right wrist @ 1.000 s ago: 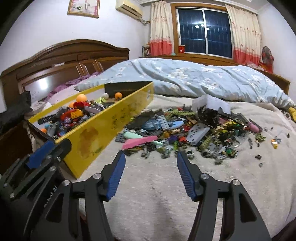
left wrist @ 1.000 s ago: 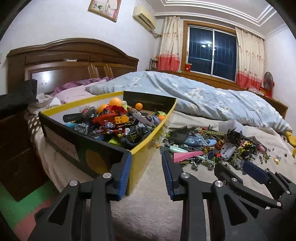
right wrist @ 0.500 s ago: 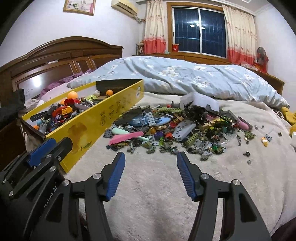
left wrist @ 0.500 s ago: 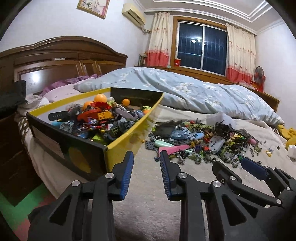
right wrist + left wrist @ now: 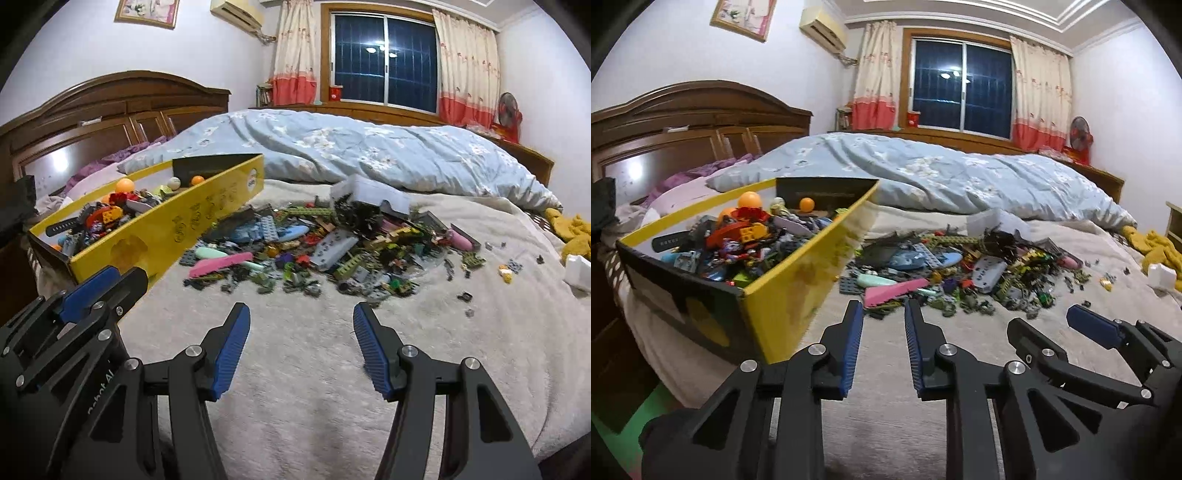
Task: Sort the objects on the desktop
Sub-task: 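Lower both open tools toward small grey pieces lying apart on the towel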
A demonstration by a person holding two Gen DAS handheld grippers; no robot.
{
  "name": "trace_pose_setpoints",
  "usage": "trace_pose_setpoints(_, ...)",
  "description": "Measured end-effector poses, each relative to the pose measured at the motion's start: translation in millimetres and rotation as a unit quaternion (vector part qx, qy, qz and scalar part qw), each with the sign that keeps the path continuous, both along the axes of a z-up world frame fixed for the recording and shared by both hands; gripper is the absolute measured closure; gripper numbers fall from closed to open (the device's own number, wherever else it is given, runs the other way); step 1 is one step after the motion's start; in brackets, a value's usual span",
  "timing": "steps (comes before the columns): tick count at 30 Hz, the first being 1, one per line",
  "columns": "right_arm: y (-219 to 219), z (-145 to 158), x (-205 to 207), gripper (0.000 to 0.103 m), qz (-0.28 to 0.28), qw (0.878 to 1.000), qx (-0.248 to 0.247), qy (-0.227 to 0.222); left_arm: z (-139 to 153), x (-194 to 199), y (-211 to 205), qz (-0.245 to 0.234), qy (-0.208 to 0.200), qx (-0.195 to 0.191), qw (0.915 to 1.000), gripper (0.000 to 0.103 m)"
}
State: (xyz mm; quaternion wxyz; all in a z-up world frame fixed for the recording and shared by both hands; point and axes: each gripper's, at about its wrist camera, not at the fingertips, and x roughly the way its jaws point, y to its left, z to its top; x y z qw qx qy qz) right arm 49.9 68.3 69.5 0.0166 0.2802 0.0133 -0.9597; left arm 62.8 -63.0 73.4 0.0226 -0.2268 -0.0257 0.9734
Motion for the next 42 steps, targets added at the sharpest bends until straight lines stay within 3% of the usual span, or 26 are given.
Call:
trace_pose_setpoints(14,26.8,-16.5,6.8,0.044,-0.040,0.998,0.025,-0.029,-8.6,-0.4,35.2,-0.067,-0.019,-0.039,0.9968,0.082)
trace_pose_setpoints(22,26.0,-29.3,1.4,0.043,-0.032,0.997,0.039,-0.054,-9.2,1.2,38.1,-0.083,-0.018,-0.051,0.9951,0.081)
trace_pose_setpoints(23,25.1,-30.7,0.8,0.040,-0.028,0.997,0.039,-0.056,-8.3,1.6,37.1,-0.097,-0.021,-0.038,0.9944,0.077)
trace_pose_setpoints(24,22.6,-33.4,1.0,0.028,-0.016,0.997,0.040,-0.060,-8.2,1.2,37.1,-0.122,-0.029,-0.022,0.9918,0.068)
trace_pose_setpoints(25,21.5,-34.9,2.2,0.020,0.016,0.998,0.010,-0.064,-9.0,-1.2,35.1,-0.138,-0.046,0.001,0.9894,0.065)
trace_pose_setpoints(27,20.5,-35.3,3.4,0.020,0.018,0.998,-0.008,-0.063,-13.8,-8.9,31.2,-0.153,-0.084,0.039,0.9839,0.064)
trace_pose_setpoints(31,13.4,-34.5,9.9,0.020,-0.012,0.998,0.052,-0.032,-21.5,-20.8,24.0,-0.135,-0.122,0.073,0.9806,0.064)
trace_pose_setpoints(35,29.7,-21.3,18.2,0.020,-0.026,0.999,0.044,0.009,-13.8,-17.0,13.7,-0.111,-0.099,0.084,0.9853,0.064)
trace_pose_setpoints(38,53.1,-15.9,21.4,0.024,-0.026,1.000,-0.009,0.007,-8.8,-17.3,7.0,-0.094,-0.084,0.077,0.9891,0.063)
trace_pose_setpoints(42,73.1,-23.6,22.8,0.044,-0.015,0.999,-0.034,-0.001,-4.8,-21.4,0.1,-0.080,-0.076,0.067,0.9917,0.063)
